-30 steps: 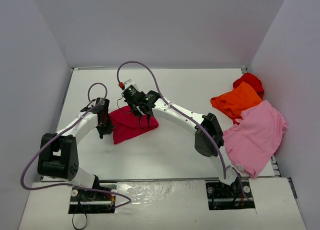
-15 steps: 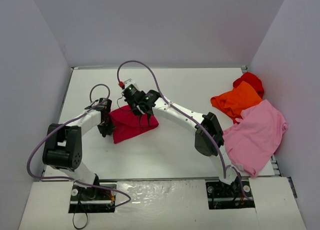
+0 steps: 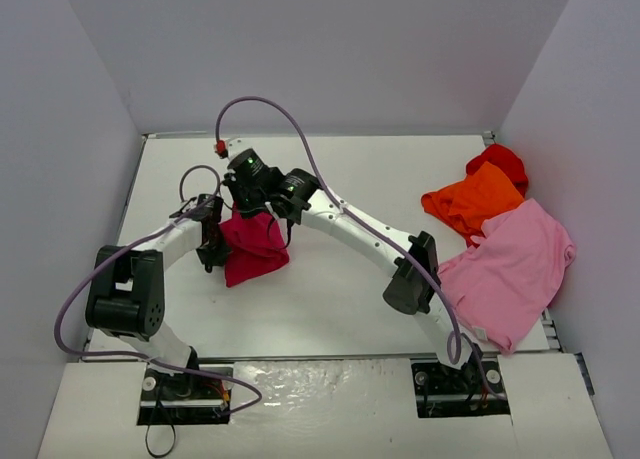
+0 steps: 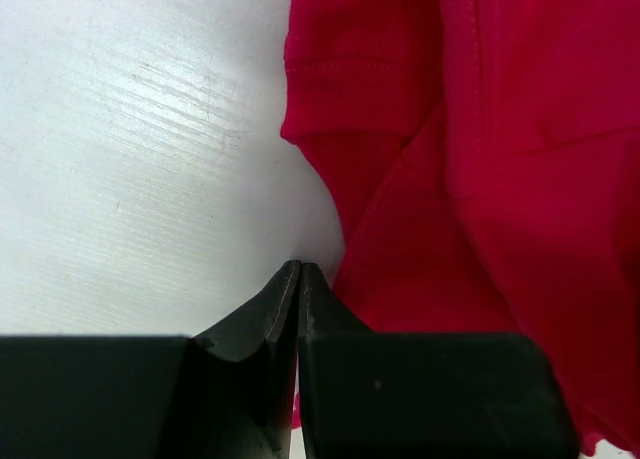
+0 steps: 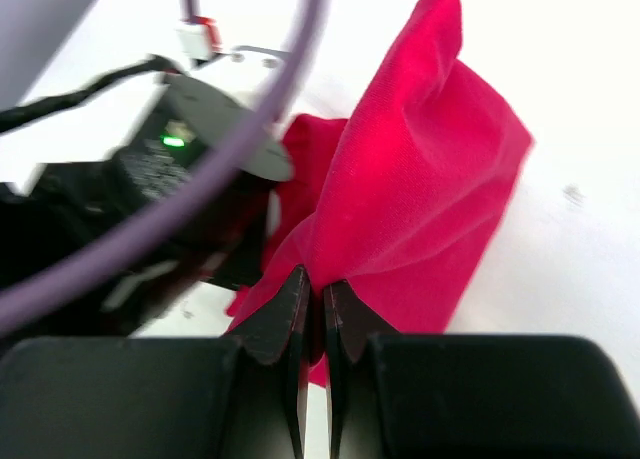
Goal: Fold and stack the t-shirts
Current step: Fold the long partially folded tshirt into a neat square
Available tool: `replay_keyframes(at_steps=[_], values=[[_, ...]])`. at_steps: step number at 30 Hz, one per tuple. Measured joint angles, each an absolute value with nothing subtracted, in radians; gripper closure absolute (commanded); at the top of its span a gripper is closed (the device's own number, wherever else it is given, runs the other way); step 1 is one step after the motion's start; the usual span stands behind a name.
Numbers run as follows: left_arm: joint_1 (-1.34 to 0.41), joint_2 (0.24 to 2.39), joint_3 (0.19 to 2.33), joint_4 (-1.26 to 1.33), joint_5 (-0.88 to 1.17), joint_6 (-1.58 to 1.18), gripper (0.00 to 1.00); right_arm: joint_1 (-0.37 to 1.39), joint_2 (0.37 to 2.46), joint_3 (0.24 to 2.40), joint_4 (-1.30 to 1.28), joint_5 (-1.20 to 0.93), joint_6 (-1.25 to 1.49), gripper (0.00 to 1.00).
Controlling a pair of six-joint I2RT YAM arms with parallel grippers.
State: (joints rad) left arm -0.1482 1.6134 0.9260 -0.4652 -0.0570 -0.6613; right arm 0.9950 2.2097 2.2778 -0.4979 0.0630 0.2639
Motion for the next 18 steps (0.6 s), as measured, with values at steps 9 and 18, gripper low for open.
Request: replay_keyframes(at_steps=[9,18], values=[[-0.139,1.615,0.925,-0.458,-0.042,-0.658,1.00,1.060,2.348,2.332,-0.490,-0.012,0.289,1.00],[-0.102,1.581,0.921,-0.486,-0.014,-0.657,1.00,1.058,2.364,2.317,-0.489,-0.032,0.277,1.00]])
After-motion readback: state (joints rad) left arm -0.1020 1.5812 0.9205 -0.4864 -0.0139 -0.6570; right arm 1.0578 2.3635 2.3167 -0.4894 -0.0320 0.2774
